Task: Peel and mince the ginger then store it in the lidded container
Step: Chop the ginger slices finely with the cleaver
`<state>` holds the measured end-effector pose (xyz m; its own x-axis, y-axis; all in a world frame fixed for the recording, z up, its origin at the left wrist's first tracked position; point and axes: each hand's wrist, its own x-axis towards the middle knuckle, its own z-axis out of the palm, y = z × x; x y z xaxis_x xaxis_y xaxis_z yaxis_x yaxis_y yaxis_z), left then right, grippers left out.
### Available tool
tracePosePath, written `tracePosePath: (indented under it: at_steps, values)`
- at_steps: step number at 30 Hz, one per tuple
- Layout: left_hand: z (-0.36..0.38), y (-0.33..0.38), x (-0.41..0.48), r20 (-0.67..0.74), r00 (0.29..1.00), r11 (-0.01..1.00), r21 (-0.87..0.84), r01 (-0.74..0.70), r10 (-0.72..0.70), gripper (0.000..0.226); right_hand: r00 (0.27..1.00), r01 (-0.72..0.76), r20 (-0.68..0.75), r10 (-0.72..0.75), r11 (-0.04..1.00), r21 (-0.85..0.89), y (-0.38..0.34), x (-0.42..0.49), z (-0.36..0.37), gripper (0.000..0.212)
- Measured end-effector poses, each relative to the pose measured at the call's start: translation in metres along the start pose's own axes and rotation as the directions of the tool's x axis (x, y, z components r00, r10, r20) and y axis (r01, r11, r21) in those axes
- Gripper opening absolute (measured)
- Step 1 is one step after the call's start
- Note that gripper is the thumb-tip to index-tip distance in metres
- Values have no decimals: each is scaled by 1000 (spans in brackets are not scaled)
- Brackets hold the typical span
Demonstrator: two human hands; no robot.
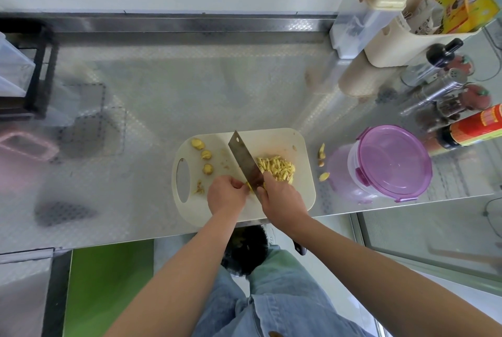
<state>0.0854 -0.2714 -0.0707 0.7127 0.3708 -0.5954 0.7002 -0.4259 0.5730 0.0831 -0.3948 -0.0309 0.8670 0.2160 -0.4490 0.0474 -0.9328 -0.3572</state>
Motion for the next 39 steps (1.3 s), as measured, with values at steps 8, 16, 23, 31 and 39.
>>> tracePosePath:
  at_steps: [8, 16, 23, 31, 39]
  values:
    - [-3, 4, -3, -8, 1000, 1000, -7, -7, 7, 12, 1000, -30, 6, 30, 999, 20, -8, 2, 8, 12]
    - [-3, 3, -3, -8, 1000, 1000, -13, -7, 7, 11, 1000, -26, -13, 26, 999, 19, -3, 2, 9, 19]
    - [-4, 4, -4, 2, 1000, 1000, -20, -2, 2, 12, 999, -32, -13, 32, 999, 2, -5, 3, 6, 18]
    - [-4, 5, -4, -4, 1000, 1000, -24, 4, -4, 10, 1000, -24, 18, 24, 1000, 6, -6, -1, 7, 16]
    - [-4, 4, -3, 0, 1000, 1000, -20, -12, 12, 19, 999, -27, -28, 28, 1000, 9, -15, 15, 6, 11]
